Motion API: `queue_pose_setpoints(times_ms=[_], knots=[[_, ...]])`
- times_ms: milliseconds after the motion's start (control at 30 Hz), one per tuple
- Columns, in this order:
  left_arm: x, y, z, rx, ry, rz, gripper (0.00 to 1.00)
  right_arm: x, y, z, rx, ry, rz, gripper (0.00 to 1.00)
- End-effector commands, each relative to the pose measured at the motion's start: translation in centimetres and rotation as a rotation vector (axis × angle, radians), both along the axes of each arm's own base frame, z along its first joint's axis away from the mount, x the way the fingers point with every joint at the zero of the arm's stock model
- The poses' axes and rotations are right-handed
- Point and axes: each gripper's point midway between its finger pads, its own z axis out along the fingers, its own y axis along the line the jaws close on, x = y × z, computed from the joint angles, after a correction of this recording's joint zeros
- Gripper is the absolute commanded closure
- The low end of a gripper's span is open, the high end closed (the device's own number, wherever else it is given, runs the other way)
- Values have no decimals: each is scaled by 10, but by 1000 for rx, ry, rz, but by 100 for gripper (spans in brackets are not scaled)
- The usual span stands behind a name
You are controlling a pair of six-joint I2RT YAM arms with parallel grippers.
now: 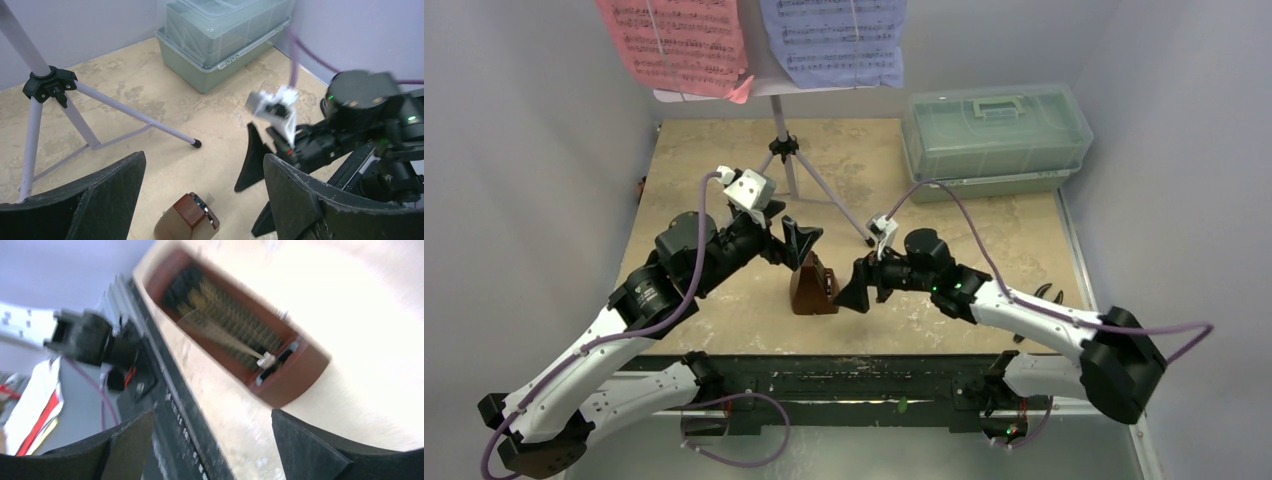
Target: Set up the instrument practice props
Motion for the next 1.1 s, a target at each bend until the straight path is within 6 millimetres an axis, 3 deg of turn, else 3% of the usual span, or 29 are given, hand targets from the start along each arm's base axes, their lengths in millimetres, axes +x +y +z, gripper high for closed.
queue_pose_setpoints(times_ms=[0, 100, 267, 400, 600, 800, 933, 1067], knots=[[2, 7, 21, -40, -39, 37, 14, 62, -38, 95, -21, -293, -304, 5], [5, 16, 38, -70, -80, 78, 13, 88, -76, 149, -41, -397, -507, 1], [4, 35, 78, -110, -192, 141, 13, 91, -134, 233, -39, -590, -723, 1], [0, 53, 115, -140, -295, 185, 12, 77, -187, 302, 6, -705, -903, 1], [-11, 76, 156, -207, -413, 231, 11, 32, -264, 390, 140, -859, -1106, 1], [-27, 96, 184, -266, -507, 252, 10, -4, -306, 438, 268, -962, -1187, 1], [-38, 111, 200, -290, -555, 267, 10, -16, -318, 448, 303, -989, -1204, 1], [-46, 123, 209, -291, -575, 286, 10, -16, -323, 446, 307, -967, -1230, 1]])
